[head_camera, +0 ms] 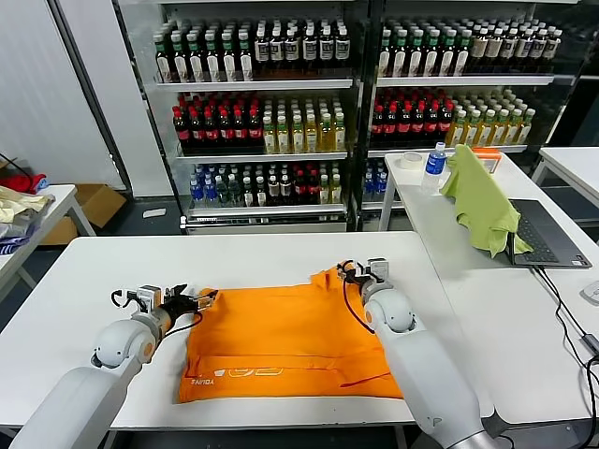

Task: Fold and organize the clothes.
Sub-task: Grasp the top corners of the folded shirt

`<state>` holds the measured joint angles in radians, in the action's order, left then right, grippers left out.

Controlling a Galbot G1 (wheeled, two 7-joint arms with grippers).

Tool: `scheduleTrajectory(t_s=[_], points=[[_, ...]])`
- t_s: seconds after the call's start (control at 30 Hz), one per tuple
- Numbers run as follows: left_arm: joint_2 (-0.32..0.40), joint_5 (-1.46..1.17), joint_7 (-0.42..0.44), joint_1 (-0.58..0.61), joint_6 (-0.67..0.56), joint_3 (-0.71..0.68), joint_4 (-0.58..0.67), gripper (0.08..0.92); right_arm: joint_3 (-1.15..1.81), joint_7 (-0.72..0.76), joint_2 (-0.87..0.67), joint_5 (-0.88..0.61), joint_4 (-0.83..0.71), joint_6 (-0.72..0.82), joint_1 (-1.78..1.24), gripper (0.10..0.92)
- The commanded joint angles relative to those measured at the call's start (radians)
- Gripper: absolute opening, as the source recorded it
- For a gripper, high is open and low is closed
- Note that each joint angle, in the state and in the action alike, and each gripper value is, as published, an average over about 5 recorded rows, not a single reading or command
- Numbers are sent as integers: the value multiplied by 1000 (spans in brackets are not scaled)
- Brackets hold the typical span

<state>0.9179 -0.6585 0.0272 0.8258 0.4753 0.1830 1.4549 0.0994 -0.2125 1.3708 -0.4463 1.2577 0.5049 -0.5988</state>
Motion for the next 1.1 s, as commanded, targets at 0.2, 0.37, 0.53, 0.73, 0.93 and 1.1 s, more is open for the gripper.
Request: scheduleTrajectory(t_s=[0.2,0.37,0.53,0.73,0.93,1.1], points=[[-2,-3,7,-5,-4,-11,-29,822,5,15,41,36,-85,-23,22,814],[-4,-3,13,11,-5,-9,-24,740,10,19,52,36,-96,-16,18,698],[-1,-3,20,24,-7,-7,-15,593,19,22,64,35,-114,-15,21,559],[2,-11,21,29,3,-2,0,420,24,27,62,35,-97,-38,14,386],[-7,-52,23,31,-9,10,45,246,26,22,23,-5,48,-63,-38,212],[-37,-99,27,79,-15,46,145,116,30,-27,-56,-88,299,24,-124,108]])
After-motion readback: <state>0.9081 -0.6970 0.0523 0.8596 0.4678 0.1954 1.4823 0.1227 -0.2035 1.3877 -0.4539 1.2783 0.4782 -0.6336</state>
